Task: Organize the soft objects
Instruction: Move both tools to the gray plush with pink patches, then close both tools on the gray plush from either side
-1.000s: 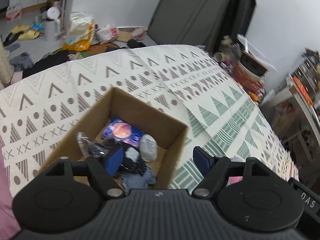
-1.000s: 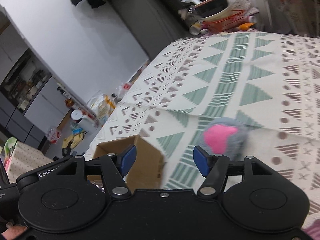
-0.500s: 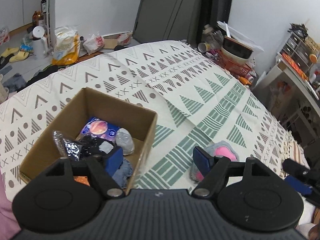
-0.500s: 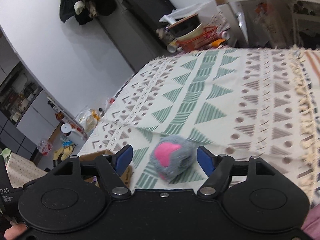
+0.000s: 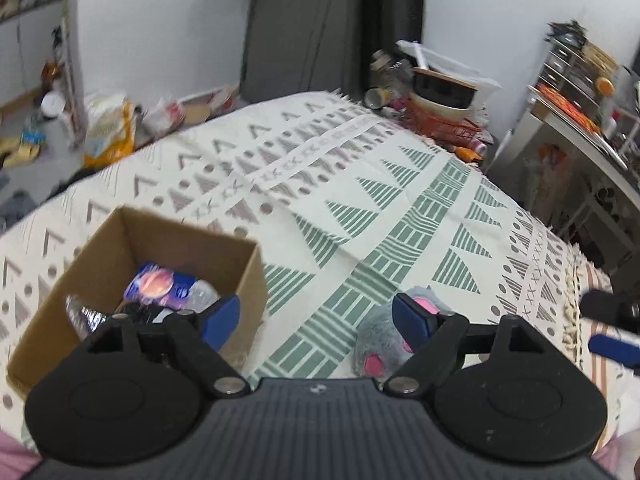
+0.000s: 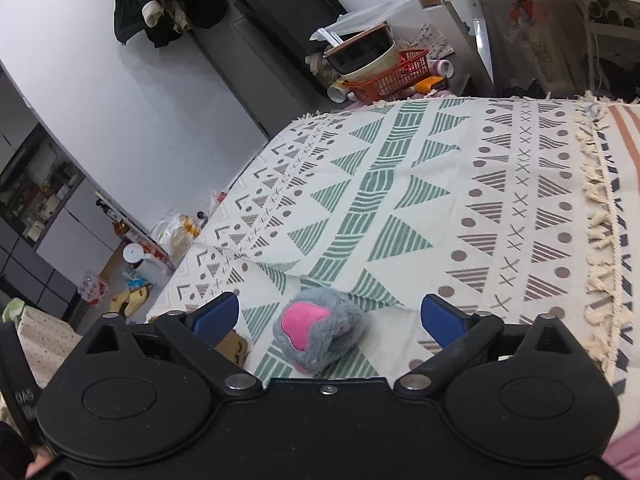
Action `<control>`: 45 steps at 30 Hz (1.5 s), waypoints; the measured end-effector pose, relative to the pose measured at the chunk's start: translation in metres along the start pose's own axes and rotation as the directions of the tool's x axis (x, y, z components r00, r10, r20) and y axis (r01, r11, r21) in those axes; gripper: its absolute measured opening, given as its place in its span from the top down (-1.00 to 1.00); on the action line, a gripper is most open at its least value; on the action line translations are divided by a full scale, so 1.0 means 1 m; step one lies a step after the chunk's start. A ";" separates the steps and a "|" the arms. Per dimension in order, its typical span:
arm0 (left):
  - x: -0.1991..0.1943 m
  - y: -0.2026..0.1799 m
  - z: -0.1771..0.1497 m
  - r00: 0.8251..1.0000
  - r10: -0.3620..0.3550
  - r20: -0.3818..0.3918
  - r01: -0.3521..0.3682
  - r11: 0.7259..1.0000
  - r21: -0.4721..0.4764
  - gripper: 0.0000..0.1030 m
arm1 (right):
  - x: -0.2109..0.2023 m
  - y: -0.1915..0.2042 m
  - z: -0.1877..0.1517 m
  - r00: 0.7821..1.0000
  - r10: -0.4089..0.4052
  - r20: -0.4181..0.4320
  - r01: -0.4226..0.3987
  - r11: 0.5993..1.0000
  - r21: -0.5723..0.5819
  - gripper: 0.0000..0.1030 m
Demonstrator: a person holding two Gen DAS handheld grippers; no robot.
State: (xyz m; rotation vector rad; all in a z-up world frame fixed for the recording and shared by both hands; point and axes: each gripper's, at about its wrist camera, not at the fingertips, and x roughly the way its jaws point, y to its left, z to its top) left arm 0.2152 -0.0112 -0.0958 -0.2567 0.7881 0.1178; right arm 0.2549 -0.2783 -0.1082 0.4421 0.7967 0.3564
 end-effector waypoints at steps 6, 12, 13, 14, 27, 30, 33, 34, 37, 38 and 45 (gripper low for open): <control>0.013 -0.002 -0.002 1.000 0.012 0.006 -0.012 1.000 -0.013 -0.61 | 0.022 -0.028 -0.014 1.000 0.029 -0.007 -0.029 0.994 0.103 -0.93; 0.023 -0.006 -0.005 1.000 -0.012 -0.021 0.011 1.000 -0.017 -0.61 | 0.034 -0.034 -0.021 0.999 0.036 -0.029 -0.032 0.991 0.134 -0.93; 0.026 -0.008 -0.005 1.000 -0.014 -0.022 0.014 1.000 -0.013 -0.61 | 0.037 -0.036 -0.021 0.998 0.049 -0.033 -0.043 0.988 0.146 -0.91; 0.027 -0.009 -0.006 1.000 -0.015 -0.022 0.015 1.000 -0.010 -0.61 | 0.041 -0.037 -0.022 0.998 0.057 -0.039 -0.050 0.987 0.155 -0.89; 0.068 -0.026 -0.021 0.995 -0.060 -0.080 0.062 0.998 0.014 -0.53 | 0.091 -0.048 -0.030 0.982 0.137 -0.131 -0.111 0.975 0.194 -0.30; 0.076 -0.028 -0.024 0.993 -0.061 -0.098 0.063 0.998 0.012 -0.50 | 0.106 -0.055 -0.030 0.980 0.133 -0.150 -0.098 0.971 0.217 -0.14; 0.080 -0.031 -0.025 0.992 -0.066 -0.105 0.068 0.998 0.018 -0.49 | 0.111 -0.063 -0.030 0.972 0.181 -0.152 -0.136 0.954 0.267 -0.13; 0.081 -0.032 -0.026 0.993 -0.062 -0.105 0.064 0.998 0.024 -0.49 | 0.111 -0.064 -0.029 0.971 0.190 -0.147 -0.145 0.951 0.274 -0.13; 0.083 -0.035 -0.028 0.991 -0.063 -0.114 0.067 0.997 0.031 -0.49 | 0.113 -0.067 -0.029 0.969 0.203 -0.141 -0.156 0.944 0.291 -0.13; 0.084 -0.036 -0.029 0.990 -0.069 -0.121 0.073 0.997 0.031 -0.49 | 0.113 -0.068 -0.029 0.970 0.200 -0.140 -0.152 0.944 0.294 -0.13; 0.080 -0.044 -0.034 0.986 -0.090 -0.140 0.098 0.994 0.049 -0.49 | 0.115 -0.078 -0.034 0.976 0.125 -0.177 -0.066 0.950 0.306 -0.14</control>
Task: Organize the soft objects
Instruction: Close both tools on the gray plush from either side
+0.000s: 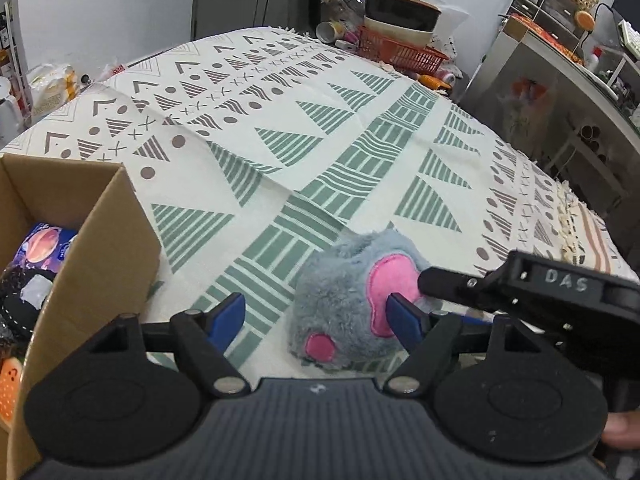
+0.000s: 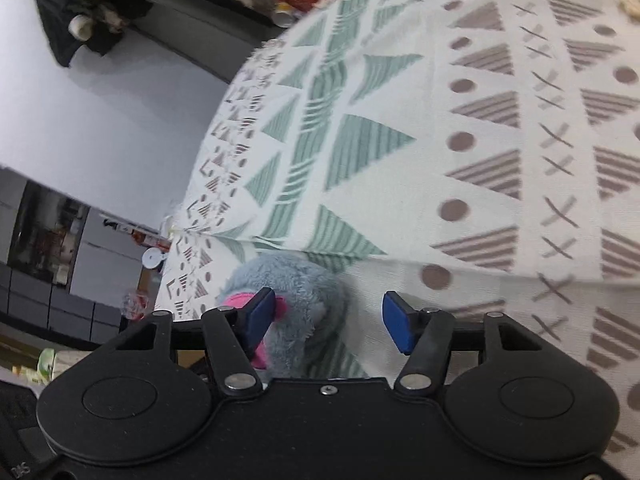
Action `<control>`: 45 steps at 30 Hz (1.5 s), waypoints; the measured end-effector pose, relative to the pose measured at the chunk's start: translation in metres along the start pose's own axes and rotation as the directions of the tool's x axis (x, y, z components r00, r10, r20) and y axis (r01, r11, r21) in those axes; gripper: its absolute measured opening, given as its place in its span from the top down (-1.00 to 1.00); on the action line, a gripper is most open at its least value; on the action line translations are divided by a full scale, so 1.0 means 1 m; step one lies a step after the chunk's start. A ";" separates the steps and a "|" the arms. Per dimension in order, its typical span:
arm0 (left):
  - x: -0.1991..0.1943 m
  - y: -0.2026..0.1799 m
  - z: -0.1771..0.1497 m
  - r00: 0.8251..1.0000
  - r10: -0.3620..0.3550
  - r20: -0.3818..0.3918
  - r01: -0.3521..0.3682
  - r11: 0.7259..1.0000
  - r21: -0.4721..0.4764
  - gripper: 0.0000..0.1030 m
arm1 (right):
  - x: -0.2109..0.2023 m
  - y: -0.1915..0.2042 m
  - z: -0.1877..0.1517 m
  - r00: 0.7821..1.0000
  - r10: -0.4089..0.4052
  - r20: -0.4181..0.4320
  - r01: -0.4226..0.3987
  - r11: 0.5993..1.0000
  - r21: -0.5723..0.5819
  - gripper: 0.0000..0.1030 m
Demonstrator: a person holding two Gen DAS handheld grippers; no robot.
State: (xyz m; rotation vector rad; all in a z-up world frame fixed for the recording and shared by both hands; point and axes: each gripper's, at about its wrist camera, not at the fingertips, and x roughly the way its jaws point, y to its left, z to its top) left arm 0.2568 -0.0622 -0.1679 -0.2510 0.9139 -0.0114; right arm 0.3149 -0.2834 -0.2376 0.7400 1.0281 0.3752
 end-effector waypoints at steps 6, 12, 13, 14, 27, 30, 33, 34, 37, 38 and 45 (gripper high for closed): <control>-0.010 0.000 0.000 0.998 -0.015 0.065 0.016 1.000 -0.020 -0.36 | -0.007 -0.002 -0.006 0.998 -0.058 -0.010 0.058 0.998 0.001 -0.13; -0.007 0.005 -0.004 0.999 -0.021 0.047 0.023 0.998 -0.054 -0.13 | -0.017 -0.005 -0.017 0.991 -0.127 -0.035 0.127 0.992 0.000 -0.02; -0.007 0.005 -0.005 0.999 -0.025 0.044 0.027 0.998 -0.058 -0.12 | -0.019 -0.006 -0.018 0.991 -0.131 -0.036 0.132 0.991 0.007 0.00; -0.007 0.005 -0.006 0.999 -0.029 0.040 0.031 0.998 -0.061 -0.08 | -0.022 -0.007 -0.019 0.991 -0.130 -0.032 0.131 0.991 0.014 0.01; -0.001 -0.001 -0.011 0.994 -0.112 -0.017 0.110 0.991 -0.075 0.16 | -0.026 0.011 -0.009 0.998 0.021 0.058 -0.020 1.000 -0.019 0.01; 0.001 0.001 -0.012 0.991 -0.128 -0.026 0.125 0.988 -0.095 0.21 | -0.018 0.009 -0.007 0.999 0.009 0.037 -0.009 1.000 -0.019 0.01; 0.002 0.001 -0.011 0.990 -0.135 -0.029 0.132 0.986 -0.104 0.24 | -0.009 0.007 -0.010 1.000 -0.018 -0.001 0.018 0.999 -0.027 0.11; 0.003 0.002 -0.011 0.990 -0.139 -0.034 0.135 0.985 -0.107 0.25 | -0.005 0.005 -0.011 1.000 -0.026 -0.016 0.025 0.999 -0.024 0.12; 0.004 0.002 -0.011 0.989 -0.140 -0.036 0.136 0.985 -0.108 0.26 | -0.002 0.004 -0.012 1.000 -0.016 -0.022 0.016 1.000 -0.020 0.20; 0.004 0.002 -0.011 0.989 -0.142 -0.036 0.137 0.985 -0.109 0.26 | -0.003 0.005 -0.012 1.000 -0.014 -0.021 0.013 0.999 -0.030 0.30; 0.000 0.001 -0.009 0.988 -0.154 -0.030 0.150 0.982 -0.115 0.46 | -0.006 0.017 -0.016 1.000 -0.003 -0.003 0.003 0.995 -0.095 0.48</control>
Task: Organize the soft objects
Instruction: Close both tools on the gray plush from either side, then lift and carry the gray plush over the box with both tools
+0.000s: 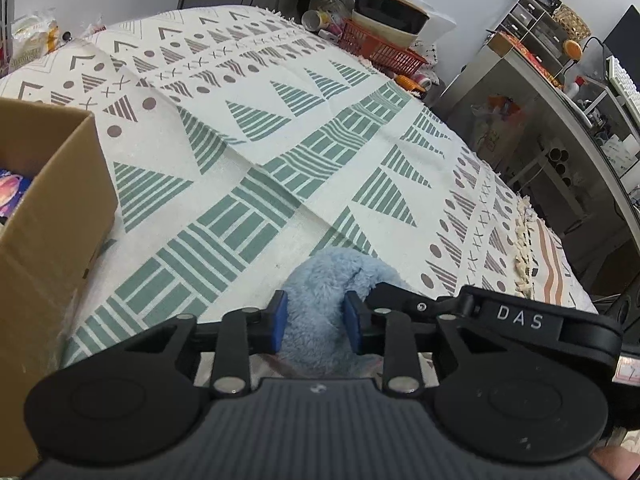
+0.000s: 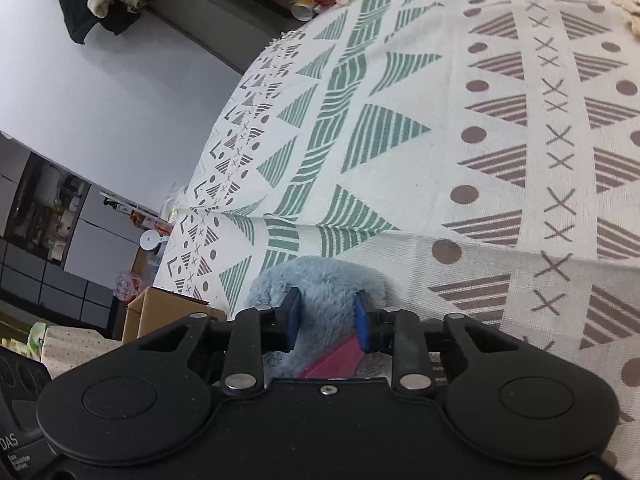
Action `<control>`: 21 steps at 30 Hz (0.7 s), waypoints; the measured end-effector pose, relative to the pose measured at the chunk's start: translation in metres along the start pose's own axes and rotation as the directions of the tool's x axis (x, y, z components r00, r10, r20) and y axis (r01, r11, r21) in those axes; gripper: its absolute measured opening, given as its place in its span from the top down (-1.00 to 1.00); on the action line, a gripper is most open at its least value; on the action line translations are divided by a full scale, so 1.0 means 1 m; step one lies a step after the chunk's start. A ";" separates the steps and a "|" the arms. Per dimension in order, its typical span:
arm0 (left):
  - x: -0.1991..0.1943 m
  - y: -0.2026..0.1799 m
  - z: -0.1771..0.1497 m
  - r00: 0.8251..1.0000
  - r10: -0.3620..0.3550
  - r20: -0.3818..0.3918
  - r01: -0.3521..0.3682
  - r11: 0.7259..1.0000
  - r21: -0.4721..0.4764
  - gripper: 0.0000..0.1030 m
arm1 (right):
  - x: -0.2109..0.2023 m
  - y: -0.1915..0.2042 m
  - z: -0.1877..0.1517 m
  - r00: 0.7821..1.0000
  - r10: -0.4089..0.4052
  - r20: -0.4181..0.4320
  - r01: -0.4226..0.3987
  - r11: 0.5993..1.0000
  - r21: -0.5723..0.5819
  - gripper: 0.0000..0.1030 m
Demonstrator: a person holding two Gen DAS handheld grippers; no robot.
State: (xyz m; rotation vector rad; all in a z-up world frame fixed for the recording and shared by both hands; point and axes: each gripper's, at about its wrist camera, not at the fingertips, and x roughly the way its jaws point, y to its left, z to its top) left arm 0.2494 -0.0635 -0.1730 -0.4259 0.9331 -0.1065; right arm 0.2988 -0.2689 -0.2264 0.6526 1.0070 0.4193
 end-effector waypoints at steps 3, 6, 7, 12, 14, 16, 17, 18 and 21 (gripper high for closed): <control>-0.005 0.000 0.000 1.000 -0.006 0.006 0.006 1.000 -0.007 0.49 | -0.006 0.001 -0.002 1.000 0.002 0.007 -0.002 1.000 -0.005 0.50; -0.012 -0.004 0.000 1.000 -0.011 0.016 0.011 1.000 -0.003 0.50 | -0.016 0.004 -0.005 1.000 0.002 0.023 -0.002 1.000 -0.016 0.50; -0.015 -0.005 0.000 1.000 -0.013 0.017 0.013 1.000 0.001 0.51 | -0.019 0.005 -0.007 1.000 0.002 0.028 -0.001 1.000 -0.015 0.50; -0.030 -0.013 -0.005 0.999 -0.020 0.031 0.019 0.999 0.027 0.52 | -0.035 0.010 -0.012 0.999 0.000 0.052 0.001 1.000 -0.019 0.51; -0.036 -0.014 -0.007 0.999 -0.020 0.034 0.019 0.999 0.030 0.54 | -0.040 0.014 -0.016 0.998 -0.002 0.060 0.003 1.000 -0.023 0.52; -0.042 -0.014 -0.008 0.999 -0.024 0.036 0.023 0.999 0.030 0.54 | -0.045 0.017 -0.020 0.998 -0.003 0.070 0.005 1.000 -0.023 0.52; -0.045 -0.014 -0.008 0.999 -0.026 0.036 0.024 0.999 0.031 0.55 | -0.048 0.020 -0.023 0.997 -0.005 0.075 0.007 1.000 -0.024 0.52; -0.049 -0.014 -0.009 0.999 -0.026 0.036 0.025 0.999 0.034 0.56 | -0.051 0.023 -0.025 0.997 -0.009 0.079 0.011 1.000 -0.028 0.52; -0.062 -0.014 -0.010 0.999 -0.020 0.036 0.018 0.999 0.049 0.57 | -0.058 0.034 -0.033 0.995 -0.015 0.094 0.019 0.999 -0.039 0.52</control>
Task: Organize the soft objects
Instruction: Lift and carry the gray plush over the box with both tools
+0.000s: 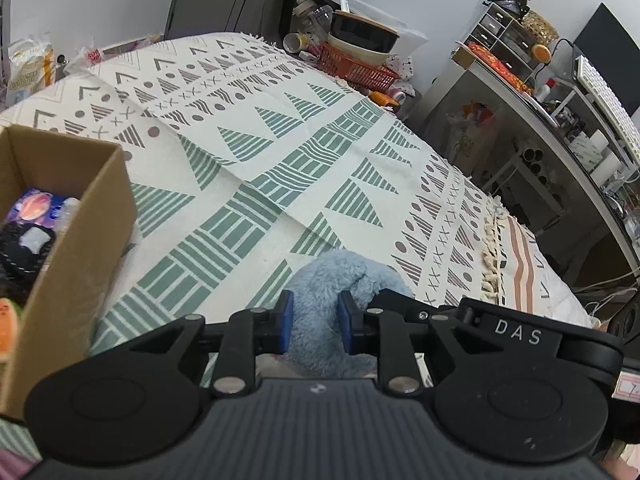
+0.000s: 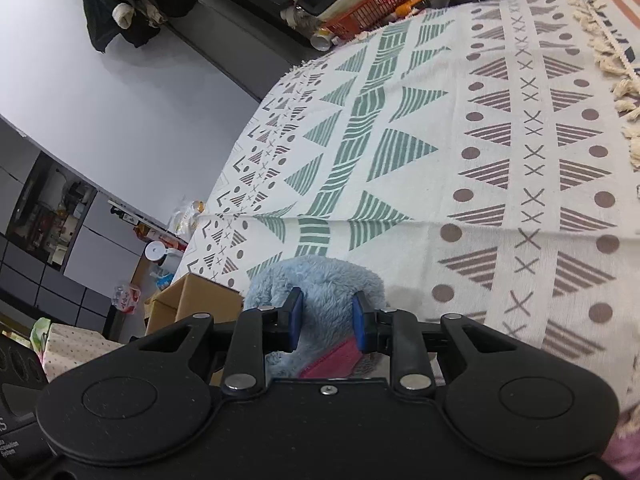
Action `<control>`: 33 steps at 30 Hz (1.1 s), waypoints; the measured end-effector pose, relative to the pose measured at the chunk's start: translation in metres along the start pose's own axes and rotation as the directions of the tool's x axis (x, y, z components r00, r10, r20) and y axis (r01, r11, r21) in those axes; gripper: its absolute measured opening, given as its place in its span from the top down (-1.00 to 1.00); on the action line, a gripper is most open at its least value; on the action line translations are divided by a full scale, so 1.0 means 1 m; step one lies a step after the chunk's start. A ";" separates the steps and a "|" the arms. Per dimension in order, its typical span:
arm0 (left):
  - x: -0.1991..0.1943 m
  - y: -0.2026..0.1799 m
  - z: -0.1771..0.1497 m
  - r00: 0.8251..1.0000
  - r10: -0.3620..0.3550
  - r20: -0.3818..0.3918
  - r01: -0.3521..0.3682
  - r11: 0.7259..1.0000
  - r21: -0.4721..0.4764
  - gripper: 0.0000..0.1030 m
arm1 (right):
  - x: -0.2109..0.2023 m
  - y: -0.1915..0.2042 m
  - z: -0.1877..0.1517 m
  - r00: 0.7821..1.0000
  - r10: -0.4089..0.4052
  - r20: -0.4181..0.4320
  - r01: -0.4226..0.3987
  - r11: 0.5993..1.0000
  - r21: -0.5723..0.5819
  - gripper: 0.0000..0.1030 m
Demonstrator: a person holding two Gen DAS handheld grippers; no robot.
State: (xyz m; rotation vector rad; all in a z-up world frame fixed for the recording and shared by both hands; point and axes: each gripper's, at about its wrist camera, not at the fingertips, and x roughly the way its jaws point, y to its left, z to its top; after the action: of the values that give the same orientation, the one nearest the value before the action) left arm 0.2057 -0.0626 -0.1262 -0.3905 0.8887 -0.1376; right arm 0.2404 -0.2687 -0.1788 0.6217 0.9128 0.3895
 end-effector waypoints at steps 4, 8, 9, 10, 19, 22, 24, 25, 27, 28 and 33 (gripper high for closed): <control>-0.017 0.006 0.004 1.000 0.001 -0.013 -0.001 1.000 -0.018 0.58 | -0.011 0.013 -0.011 1.000 0.002 0.010 -0.002 1.000 -0.001 0.53; -0.036 0.009 0.002 1.000 -0.010 0.003 0.010 1.000 -0.009 0.59 | -0.023 0.025 -0.017 1.000 0.011 0.024 -0.011 1.000 0.001 0.53; -0.041 0.010 0.001 1.000 -0.012 0.005 0.012 1.000 -0.009 0.59 | -0.026 0.029 -0.019 1.000 0.011 0.026 -0.011 1.000 -0.003 0.53; -0.046 0.012 0.000 1.000 -0.013 0.009 0.013 1.000 -0.011 0.59 | -0.028 0.032 -0.021 1.000 0.011 0.027 -0.011 1.000 -0.006 0.53; -0.093 0.029 0.006 0.998 -0.008 0.059 0.010 0.999 -0.037 0.59 | -0.043 0.075 -0.035 0.998 0.042 0.047 -0.040 0.998 -0.042 0.53; -0.108 0.038 0.010 0.997 -0.004 0.074 0.008 0.999 -0.047 0.59 | -0.045 0.091 -0.038 0.997 0.053 0.048 -0.050 0.997 -0.059 0.52; -0.117 0.044 0.013 0.997 -0.002 0.083 0.006 0.998 -0.057 0.60 | -0.044 0.102 -0.040 0.997 0.058 0.046 -0.055 0.996 -0.069 0.53; -0.121 0.048 0.014 0.996 -0.002 0.088 0.008 0.998 -0.064 0.60 | -0.043 0.107 -0.041 0.997 0.060 0.045 -0.056 0.996 -0.076 0.52; -0.127 0.056 0.016 0.995 -0.003 0.098 0.010 0.997 -0.076 0.61 | -0.043 0.117 -0.043 0.997 0.062 0.044 -0.058 0.994 -0.089 0.52; -0.130 0.059 0.017 0.995 -0.002 0.103 0.010 0.997 -0.081 0.61 | -0.042 0.122 -0.044 0.997 0.064 0.043 -0.060 0.994 -0.094 0.52; -0.144 0.077 0.023 0.992 0.007 0.123 0.006 0.995 -0.103 0.64 | -0.033 0.144 -0.047 0.997 0.072 0.032 -0.069 0.992 -0.108 0.52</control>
State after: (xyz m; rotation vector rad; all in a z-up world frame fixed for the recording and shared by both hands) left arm 0.1303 0.0546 -0.0383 -0.4896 0.7757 -0.0664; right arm 0.1750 -0.1626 -0.0869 0.5624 0.8316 0.4858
